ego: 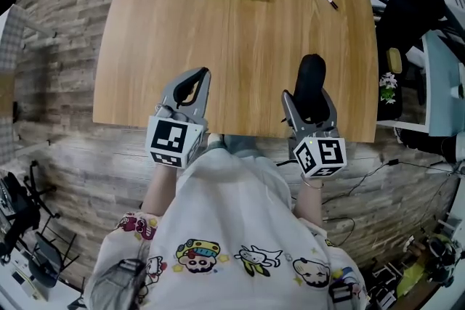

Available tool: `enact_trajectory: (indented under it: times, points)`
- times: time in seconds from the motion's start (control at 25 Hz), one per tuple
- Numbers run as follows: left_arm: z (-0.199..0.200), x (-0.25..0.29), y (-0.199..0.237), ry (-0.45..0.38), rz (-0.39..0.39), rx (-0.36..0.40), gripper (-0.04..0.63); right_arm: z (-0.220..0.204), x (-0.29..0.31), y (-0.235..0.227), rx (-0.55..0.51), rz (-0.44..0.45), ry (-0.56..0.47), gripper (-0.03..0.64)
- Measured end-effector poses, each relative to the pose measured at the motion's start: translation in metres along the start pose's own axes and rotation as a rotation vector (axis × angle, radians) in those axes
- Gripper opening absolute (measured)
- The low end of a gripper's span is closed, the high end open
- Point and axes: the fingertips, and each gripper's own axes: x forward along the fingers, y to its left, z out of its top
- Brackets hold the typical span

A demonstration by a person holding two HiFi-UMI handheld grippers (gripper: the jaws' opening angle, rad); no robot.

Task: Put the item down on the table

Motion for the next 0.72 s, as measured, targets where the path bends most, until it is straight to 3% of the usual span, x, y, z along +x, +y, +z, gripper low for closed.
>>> enact_trajectory:
  times: [0.32, 0.72]
  points:
    - [0.031, 0.053, 0.009, -0.02, 0.052, 0.012, 0.0, 0.034, 0.047, -0.042, -0.024, 0.054, -0.02, 0.341]
    - [0.035, 0.074, 0.014, 0.006, 0.101, 0.004, 0.0, 0.036, 0.07, -0.061, -0.033, 0.104, 0.001, 0.34]
